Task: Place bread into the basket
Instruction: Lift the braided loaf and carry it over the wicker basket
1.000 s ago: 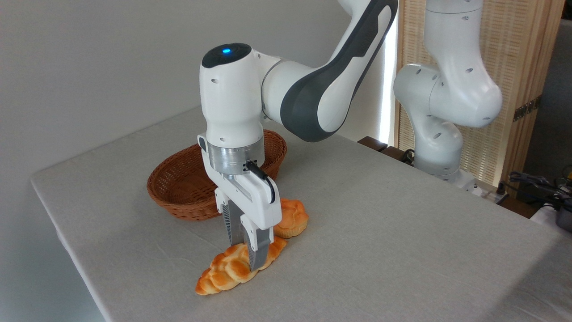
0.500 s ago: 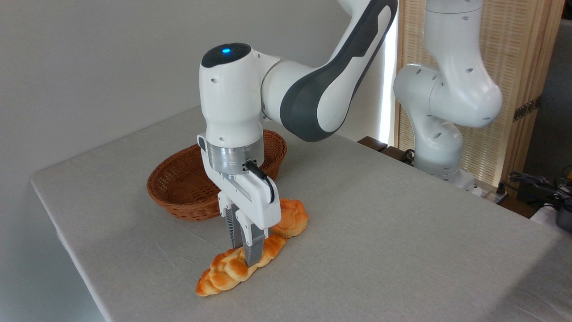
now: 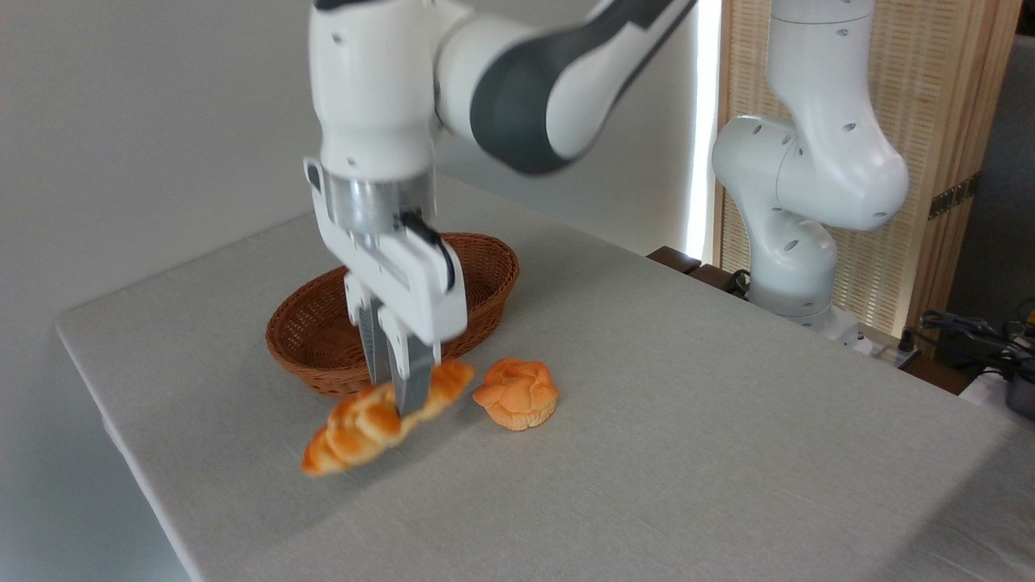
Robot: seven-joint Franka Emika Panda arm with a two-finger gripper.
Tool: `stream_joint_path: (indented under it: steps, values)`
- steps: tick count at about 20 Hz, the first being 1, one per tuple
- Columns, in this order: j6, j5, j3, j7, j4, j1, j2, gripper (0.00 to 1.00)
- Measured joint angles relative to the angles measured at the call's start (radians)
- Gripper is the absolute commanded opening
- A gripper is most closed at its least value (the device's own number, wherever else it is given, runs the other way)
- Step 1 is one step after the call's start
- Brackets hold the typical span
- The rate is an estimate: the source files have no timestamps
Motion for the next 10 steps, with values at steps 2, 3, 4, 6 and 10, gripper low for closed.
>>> stream_joint_path:
  steps: [2, 3, 4, 6, 10]
  values:
    - [-0.054, -0.03, -0.015, 0.0, 0.027, -0.001, -0.008, 0.34]
    - [-0.074, -0.044, -0.035, -0.006, 0.034, -0.001, -0.017, 0.34]
    - [-0.081, -0.049, -0.048, -0.016, 0.035, -0.002, -0.022, 0.35]
    - [-0.093, -0.057, -0.089, -0.071, 0.035, -0.004, -0.035, 0.36]
    - [-0.104, -0.073, -0.188, -0.184, 0.033, -0.009, -0.057, 0.42]
